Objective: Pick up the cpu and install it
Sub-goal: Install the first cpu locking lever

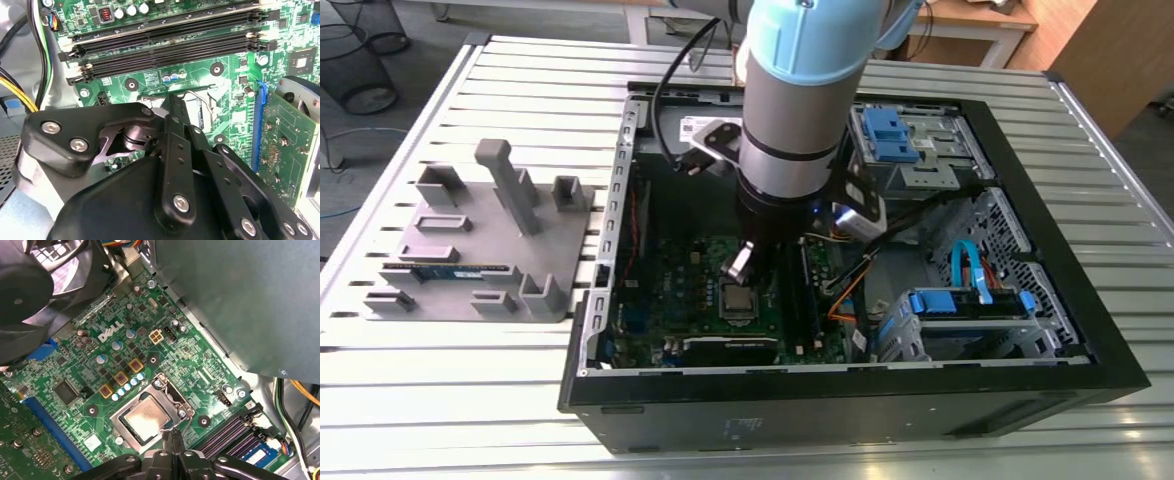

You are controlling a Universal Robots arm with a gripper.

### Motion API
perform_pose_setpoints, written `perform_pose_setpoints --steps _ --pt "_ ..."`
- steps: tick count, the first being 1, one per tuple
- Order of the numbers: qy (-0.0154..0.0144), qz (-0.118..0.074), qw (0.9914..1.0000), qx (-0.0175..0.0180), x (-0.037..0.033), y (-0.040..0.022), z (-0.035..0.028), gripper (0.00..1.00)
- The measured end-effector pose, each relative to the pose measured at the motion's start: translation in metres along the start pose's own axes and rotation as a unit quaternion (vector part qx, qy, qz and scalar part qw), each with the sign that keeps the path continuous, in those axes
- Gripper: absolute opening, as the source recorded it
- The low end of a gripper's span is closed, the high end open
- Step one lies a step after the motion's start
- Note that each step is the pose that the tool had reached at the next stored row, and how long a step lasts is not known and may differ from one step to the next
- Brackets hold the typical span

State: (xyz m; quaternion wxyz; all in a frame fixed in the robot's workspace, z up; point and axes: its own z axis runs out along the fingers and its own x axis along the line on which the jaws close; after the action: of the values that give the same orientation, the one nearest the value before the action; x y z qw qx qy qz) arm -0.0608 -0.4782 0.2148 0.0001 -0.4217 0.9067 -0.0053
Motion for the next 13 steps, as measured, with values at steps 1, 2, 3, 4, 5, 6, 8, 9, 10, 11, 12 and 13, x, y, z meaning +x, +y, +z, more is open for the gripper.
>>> perform_pose_setpoints --steps 1,2,3,4,5,6,8,9,10,11,12,13 --pt "-0.0002 0.001 1.0 -0.0002 0.0007 -0.0006 0.0 0.11" --pt "-0.0003 0.002 1.0 -0.0003 0.0013 -0.0011 -0.0001 0.11" --pt "-0.0005 0.003 1.0 -0.0005 0.0019 -0.0016 -0.0001 0.11" --pt "-0.0006 0.004 0.99999 -0.0006 0.0026 -0.0022 -0.0001 0.11" --pt "-0.001 0.004 0.99999 -0.001 0.0031 -0.0026 0.0 0.11" --pt "-0.0019 0.005 0.99999 -0.0017 0.0037 -0.0031 -0.0001 0.11" --pt "-0.0049 0.005 0.99997 -0.0043 0.0051 -0.0042 0.0 0.11" --pt "-0.0071 0.005 0.99994 -0.0062 0.0057 -0.0048 0.0 0.11" --pt "-0.0099 0.006 0.9999 -0.0086 0.0063 -0.0053 0.0 0.11" --pt "-0.0123 0.006 0.99985 -0.0107 0.0069 -0.0058 -0.0001 0.11" --pt "-0.0143 0.006 0.9998 -0.0123 0.0076 -0.0064 0.0 0.11" --pt "-0.0155 0.006 0.99977 -0.0133 0.0084 -0.0071 0.0001 0.11"
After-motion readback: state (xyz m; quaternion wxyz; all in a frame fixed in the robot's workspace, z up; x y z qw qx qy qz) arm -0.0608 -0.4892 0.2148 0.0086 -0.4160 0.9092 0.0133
